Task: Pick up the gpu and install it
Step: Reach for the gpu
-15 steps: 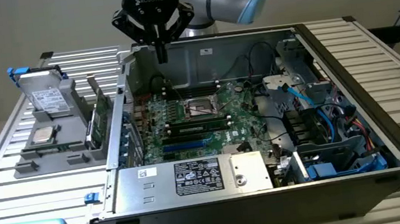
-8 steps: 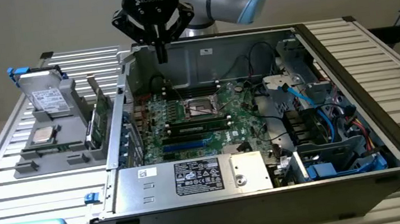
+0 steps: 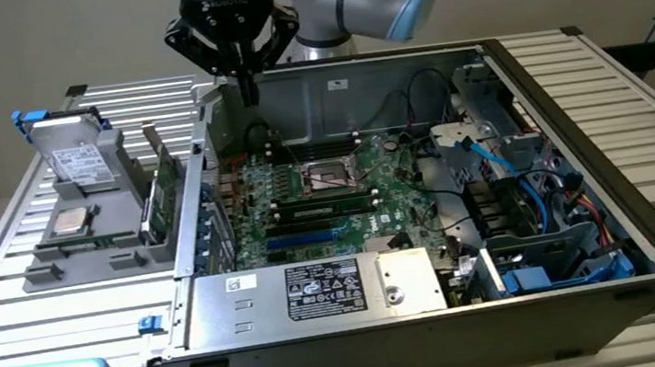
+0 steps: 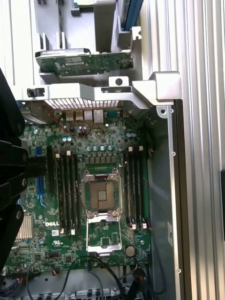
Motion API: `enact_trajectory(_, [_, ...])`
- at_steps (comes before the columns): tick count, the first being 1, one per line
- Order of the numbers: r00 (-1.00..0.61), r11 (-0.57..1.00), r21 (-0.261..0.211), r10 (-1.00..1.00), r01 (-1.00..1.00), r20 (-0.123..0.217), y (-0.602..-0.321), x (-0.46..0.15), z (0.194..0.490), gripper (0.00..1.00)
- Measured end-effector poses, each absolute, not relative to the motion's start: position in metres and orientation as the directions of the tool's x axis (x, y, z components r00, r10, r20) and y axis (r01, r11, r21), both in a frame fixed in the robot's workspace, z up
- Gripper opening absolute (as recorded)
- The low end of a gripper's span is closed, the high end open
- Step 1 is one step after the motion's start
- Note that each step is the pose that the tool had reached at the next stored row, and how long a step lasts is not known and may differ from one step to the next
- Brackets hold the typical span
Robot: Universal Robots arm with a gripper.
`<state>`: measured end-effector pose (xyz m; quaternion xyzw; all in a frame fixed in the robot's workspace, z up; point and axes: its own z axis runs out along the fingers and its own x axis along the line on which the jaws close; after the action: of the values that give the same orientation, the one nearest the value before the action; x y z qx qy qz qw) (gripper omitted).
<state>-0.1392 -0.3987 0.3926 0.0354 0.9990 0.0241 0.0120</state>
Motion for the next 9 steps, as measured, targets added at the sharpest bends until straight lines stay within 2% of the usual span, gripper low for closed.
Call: enact_trajectory(9, [-0.997,0.996,0.049,0.071,0.070,-0.022,-0.398,-0.180,0.391,0.12])
